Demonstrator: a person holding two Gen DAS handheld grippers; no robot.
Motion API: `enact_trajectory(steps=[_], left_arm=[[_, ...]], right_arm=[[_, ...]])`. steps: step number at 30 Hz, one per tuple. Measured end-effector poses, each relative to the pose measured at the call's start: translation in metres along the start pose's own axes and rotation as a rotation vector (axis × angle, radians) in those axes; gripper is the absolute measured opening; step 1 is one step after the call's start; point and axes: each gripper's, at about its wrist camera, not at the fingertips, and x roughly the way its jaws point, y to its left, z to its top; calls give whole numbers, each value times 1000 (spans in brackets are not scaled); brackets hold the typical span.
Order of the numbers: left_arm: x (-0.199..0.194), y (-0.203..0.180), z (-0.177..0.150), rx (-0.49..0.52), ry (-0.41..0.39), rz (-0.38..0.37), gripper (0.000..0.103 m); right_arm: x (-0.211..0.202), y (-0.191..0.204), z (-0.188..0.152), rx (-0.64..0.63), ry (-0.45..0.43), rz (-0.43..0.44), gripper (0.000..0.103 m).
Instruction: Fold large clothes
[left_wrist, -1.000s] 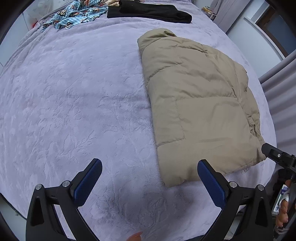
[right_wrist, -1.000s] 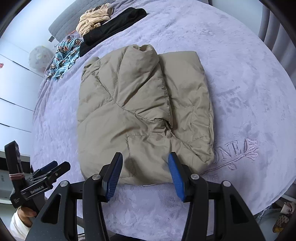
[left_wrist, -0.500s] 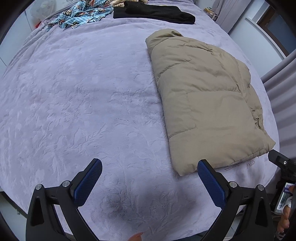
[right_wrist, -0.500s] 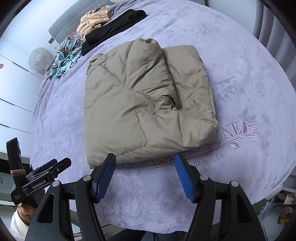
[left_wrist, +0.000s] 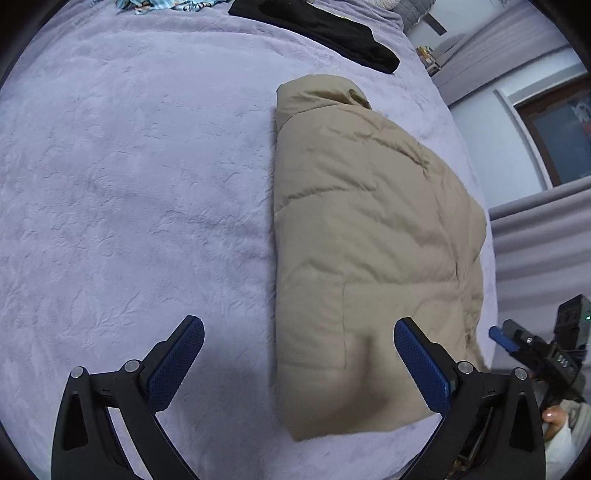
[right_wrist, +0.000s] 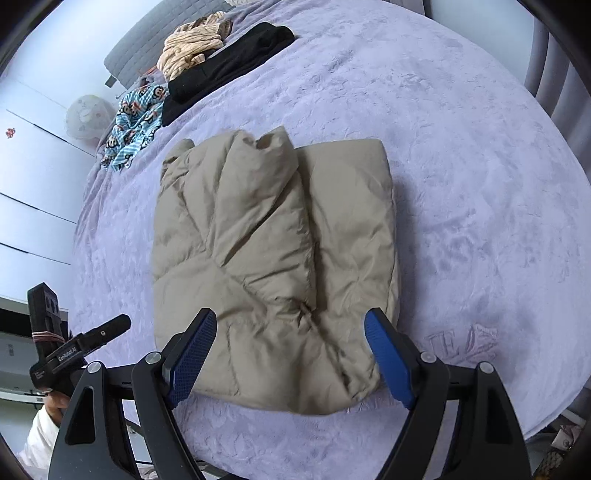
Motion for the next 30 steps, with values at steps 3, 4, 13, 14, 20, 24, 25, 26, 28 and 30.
enact_trajectory(steps=[3, 4, 13, 14, 20, 24, 25, 26, 28, 30], left_arm=[[28, 9, 20, -38, 51, -109, 103], [37, 11, 25, -45, 66, -141, 103], [99, 8, 49, -93, 147, -347, 103], [102, 8, 51, -95, 151, -354, 103], [116, 11, 55, -110, 180, -366, 103], [132, 11, 56, -133, 210, -384, 103], [134, 11, 56, -141, 211, -387, 103], [137, 8, 56, -147, 211, -389, 103], [140, 2, 56, -150, 200, -378, 103], [140, -4, 56, -151, 177, -355, 103]], right_arm=[[14, -30, 21, 41, 30, 65, 86], [21, -41, 27, 56, 42, 85, 86], [94, -96, 58, 109, 164, 296, 86], [100, -98, 60, 124, 172, 348, 86], [115, -92, 74, 195, 172, 636, 103], [130, -80, 83, 99, 219, 504, 103], [135, -77, 85, 89, 233, 488, 103], [142, -73, 88, 79, 249, 465, 103], [153, -63, 92, 53, 280, 438, 103], [162, -56, 96, 47, 305, 414, 103]])
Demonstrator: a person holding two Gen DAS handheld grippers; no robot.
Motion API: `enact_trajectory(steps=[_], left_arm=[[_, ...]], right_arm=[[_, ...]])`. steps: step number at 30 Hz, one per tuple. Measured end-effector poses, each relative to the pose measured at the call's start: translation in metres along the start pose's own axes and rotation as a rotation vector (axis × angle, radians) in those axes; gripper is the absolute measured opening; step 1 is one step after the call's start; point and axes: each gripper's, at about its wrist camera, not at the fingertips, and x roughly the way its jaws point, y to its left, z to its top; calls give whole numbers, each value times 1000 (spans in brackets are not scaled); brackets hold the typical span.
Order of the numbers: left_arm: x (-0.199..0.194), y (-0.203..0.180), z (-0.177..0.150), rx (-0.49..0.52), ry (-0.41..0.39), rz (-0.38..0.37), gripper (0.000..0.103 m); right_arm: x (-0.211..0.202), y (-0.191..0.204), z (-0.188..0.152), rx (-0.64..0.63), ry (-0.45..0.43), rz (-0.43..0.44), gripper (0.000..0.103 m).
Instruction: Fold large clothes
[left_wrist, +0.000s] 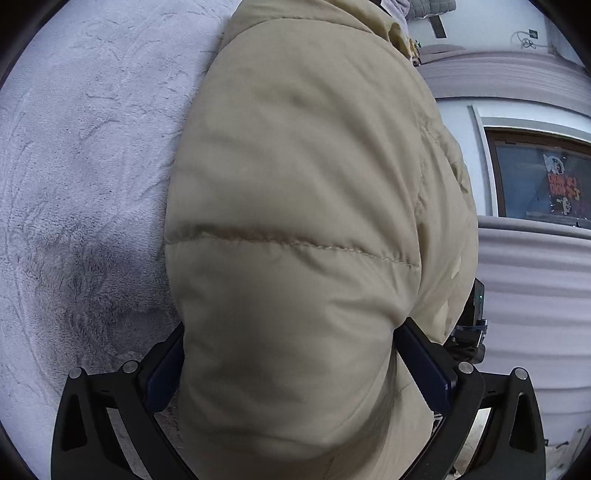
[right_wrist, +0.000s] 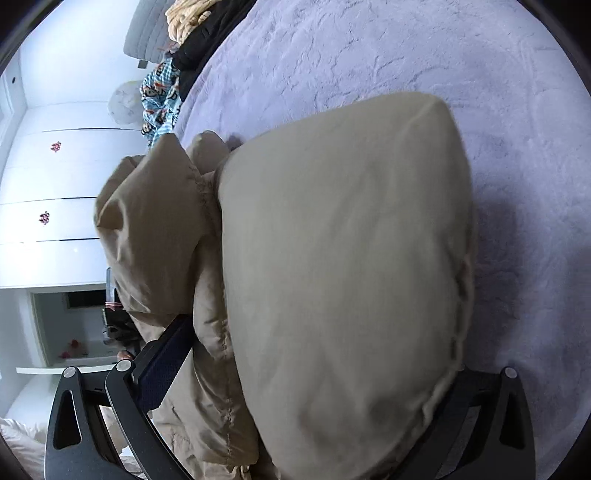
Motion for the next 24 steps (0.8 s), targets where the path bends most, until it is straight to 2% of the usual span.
enact_trajectory(steps=[3, 5, 7, 10, 13, 17, 21, 24], left_arm=[[-4, -18, -4, 36, -46, 32, 92], [-11, -28, -6, 66, -68, 40, 82], [-20, -35, -6, 89, -84, 31, 77], [-34, -46, -5, 133, -96, 10, 75], [-54, -56, 0, 189, -103, -2, 75], [-91, -52, 16, 216, -111, -24, 75], [-142, -39, 33, 244, -144, 9, 75], [-183, -20, 47, 242, -194, 51, 75]], right_arm=[[8, -5, 8, 63, 10, 7, 103], [8, -7, 10, 89, 11, 33, 93], [7, -3, 8, 102, 5, 64, 73], [5, 12, 6, 74, -15, 82, 60], [6, 40, 4, 34, -43, 89, 58], [10, 77, -4, 10, -108, 94, 58], [33, 121, -8, -17, -146, 116, 58], [69, 152, 1, -34, -139, 148, 58]])
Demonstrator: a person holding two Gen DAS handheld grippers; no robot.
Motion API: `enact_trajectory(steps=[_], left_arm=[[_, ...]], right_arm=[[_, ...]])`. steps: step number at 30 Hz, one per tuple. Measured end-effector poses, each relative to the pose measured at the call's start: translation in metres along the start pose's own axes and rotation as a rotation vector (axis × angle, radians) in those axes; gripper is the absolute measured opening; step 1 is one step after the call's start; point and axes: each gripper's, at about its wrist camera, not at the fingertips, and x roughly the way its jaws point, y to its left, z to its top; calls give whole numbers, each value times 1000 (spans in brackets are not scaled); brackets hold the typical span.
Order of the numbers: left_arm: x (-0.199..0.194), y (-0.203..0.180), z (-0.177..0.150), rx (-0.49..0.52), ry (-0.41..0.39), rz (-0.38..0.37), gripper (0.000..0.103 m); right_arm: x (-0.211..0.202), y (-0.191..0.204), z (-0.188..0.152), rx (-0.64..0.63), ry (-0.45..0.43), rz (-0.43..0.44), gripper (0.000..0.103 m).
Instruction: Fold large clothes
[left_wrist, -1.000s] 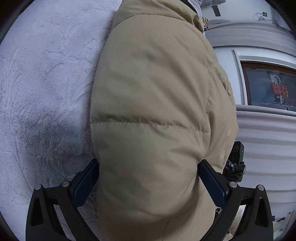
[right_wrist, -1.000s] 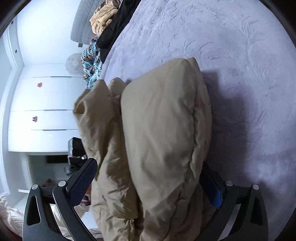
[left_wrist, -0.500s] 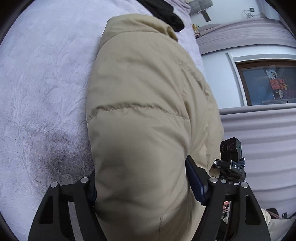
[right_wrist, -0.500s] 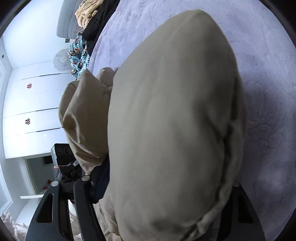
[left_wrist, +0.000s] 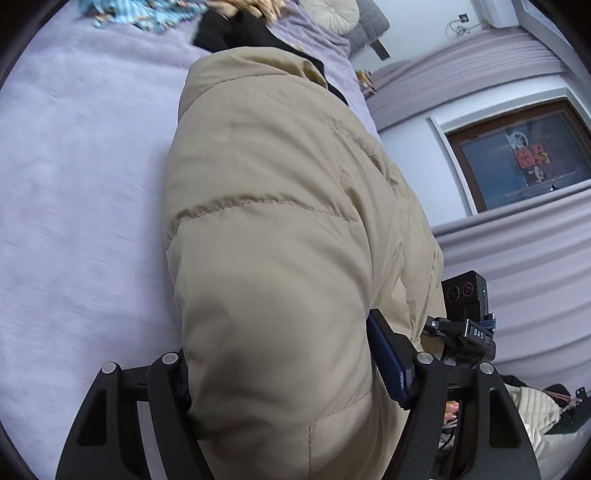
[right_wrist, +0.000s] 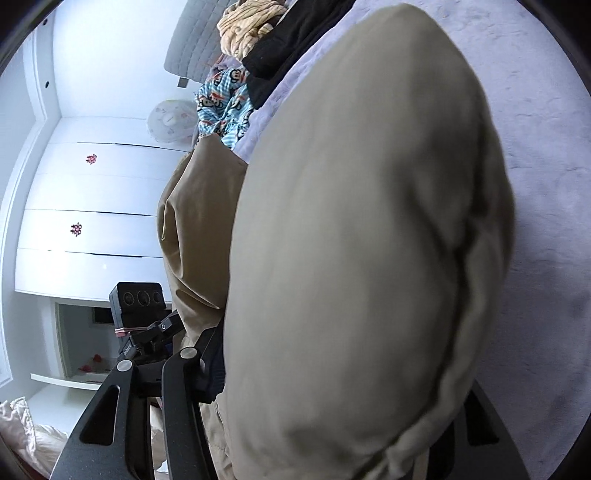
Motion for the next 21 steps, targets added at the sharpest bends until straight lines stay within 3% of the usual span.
enact_trajectory(steps=[4, 8, 13, 18, 21], left_arm=[[-44, 49, 20, -26, -59, 54, 75], [-44, 97, 33, -72, -77, 110, 75], [-28, 142, 26, -159, -44, 171, 77], [-46, 104, 32, -48, -97, 307, 77], [-65, 93, 56, 15, -179, 367, 77]], right_arm=[[65, 31, 15, -41, 44, 33, 58], [126, 47, 39, -82, 86, 37, 58], [187, 30, 55, -56, 139, -99, 61], [168, 36, 58, -14, 110, -203, 66], [128, 52, 56, -64, 25, -306, 66]])
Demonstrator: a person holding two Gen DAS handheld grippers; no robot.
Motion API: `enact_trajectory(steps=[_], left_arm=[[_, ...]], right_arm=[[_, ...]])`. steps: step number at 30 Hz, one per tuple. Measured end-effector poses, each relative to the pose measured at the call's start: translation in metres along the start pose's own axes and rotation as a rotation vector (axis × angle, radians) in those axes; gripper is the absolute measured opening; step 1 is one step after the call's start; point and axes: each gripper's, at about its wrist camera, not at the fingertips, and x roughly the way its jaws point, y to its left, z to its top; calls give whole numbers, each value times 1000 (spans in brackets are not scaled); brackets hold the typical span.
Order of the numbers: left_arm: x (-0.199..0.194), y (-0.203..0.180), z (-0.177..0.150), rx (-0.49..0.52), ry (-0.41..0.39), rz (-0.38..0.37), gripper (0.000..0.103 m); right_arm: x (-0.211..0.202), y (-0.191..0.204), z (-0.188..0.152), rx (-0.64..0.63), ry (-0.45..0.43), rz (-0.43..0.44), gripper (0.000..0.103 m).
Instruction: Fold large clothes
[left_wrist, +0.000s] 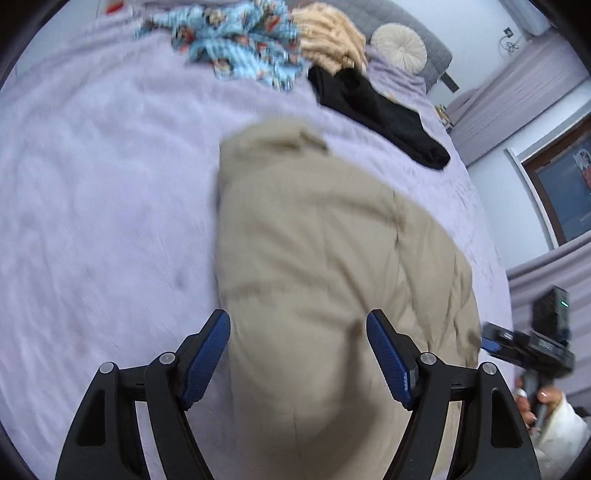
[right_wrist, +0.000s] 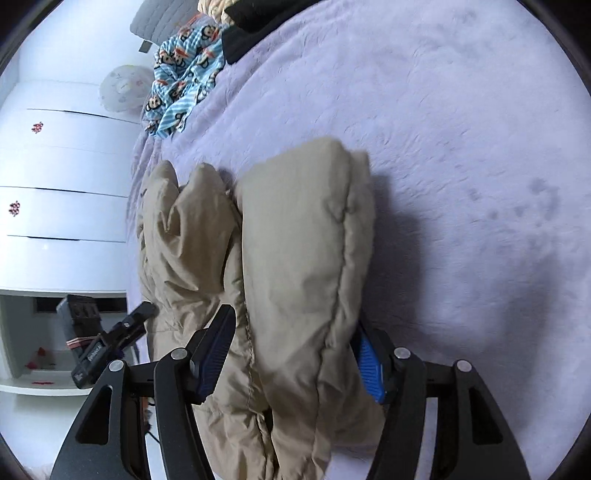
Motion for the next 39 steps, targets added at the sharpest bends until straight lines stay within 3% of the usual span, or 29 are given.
enact_trajectory(steps=[3, 4, 6, 10, 14, 16, 23, 32, 39], left_arm=[[-4, 14, 26, 3, -60, 35, 77], [1, 14, 33, -4, -61, 26, 77], [9, 10, 28, 26, -46, 29, 77], [56, -52, 19, 214, -12, 179, 77], [63, -60, 8, 246, -10, 207, 78], [60, -59, 6, 250, -5, 208, 78], [21, -55, -9, 202, 36, 233, 78], [-15, -36, -61, 113, 127, 266, 78], [-40, -28, -90, 80, 142, 278, 78]], right_arm=[[-35, 17, -9, -35, -126, -16, 61], [-40, 27, -13, -54, -142, -3, 46], [-33, 48, -20, -116, -121, 7, 32], [-2, 86, -57, -271, -20, 6, 29], [38, 70, -88, -301, 74, -111, 27], [49, 54, -97, -267, 92, -141, 17], [60, 38, -97, -200, 100, -157, 14], [13, 14, -132, -103, 90, -138, 14], [1, 29, -140, -83, 76, -161, 18]])
